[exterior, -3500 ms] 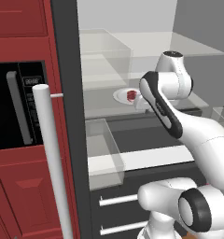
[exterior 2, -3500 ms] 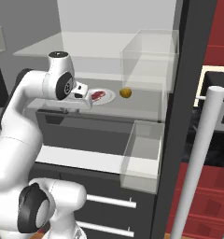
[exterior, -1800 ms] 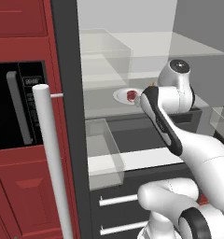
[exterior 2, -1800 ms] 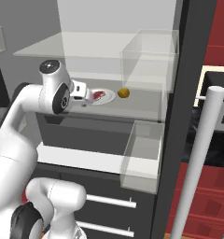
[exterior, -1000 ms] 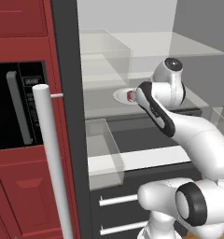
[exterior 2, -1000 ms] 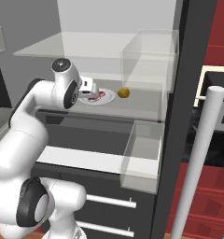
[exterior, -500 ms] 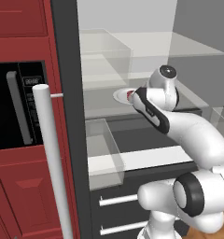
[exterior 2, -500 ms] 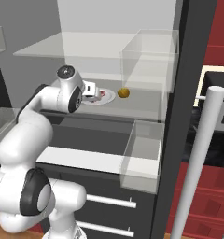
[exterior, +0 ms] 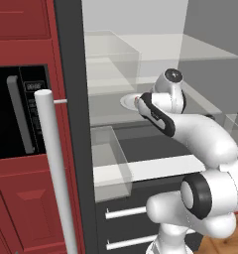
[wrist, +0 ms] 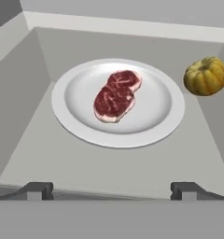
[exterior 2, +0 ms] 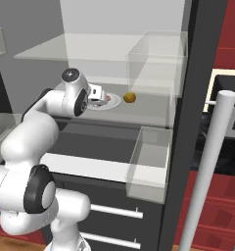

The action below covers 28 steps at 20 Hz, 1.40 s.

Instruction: Retrieve the steak from the fridge and place it on the cutting board.

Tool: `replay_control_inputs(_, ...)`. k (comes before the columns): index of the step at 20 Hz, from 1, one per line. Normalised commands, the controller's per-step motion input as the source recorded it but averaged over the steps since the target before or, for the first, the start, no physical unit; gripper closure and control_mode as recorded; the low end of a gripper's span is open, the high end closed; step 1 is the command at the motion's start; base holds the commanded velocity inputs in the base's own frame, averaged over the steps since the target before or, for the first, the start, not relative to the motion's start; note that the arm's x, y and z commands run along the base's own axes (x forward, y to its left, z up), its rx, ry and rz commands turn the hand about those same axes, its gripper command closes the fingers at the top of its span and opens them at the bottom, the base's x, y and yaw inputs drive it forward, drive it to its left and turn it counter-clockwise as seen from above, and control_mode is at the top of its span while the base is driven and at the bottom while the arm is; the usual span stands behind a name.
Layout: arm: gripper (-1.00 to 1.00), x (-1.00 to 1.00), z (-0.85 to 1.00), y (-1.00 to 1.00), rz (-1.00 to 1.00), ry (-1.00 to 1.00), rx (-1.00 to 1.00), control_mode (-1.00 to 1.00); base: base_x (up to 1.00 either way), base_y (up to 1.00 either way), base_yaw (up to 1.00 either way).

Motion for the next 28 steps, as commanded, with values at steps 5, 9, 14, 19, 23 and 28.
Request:
replay_control_inputs(5, -1.0, 0.08, 0.0, 0.0, -0.1, 0.0, 0.03, -1.0, 0.0, 0.0, 0.0)
replay_control_inputs(9, -1.0, 0.11, -0.03, 0.0, -0.06, 0.0, 0.07, -1.0, 0.0, 0.0, 0.0)
replay_control_inputs(14, -1.0, 0.21, -0.17, 0.03, 0.0, -0.03, 0.06, -1.0, 0.0, 0.0, 0.0)
replay_control_inputs(19, -1.0, 0.28, -0.22, 0.02, 0.0, -0.03, 0.0, -1.0, 0.0, 0.0, 0.0)
replay_control_inputs(23, -1.0, 0.33, -0.02, 0.02, 0.0, -0.01, 0.0, -1.0, 0.0, 0.0, 0.0)
replay_control_inputs(28, -1.0, 0.32, 0.0, 0.01, 0.0, 0.0, 0.0, -1.0, 0.0, 0.0, 0.0)
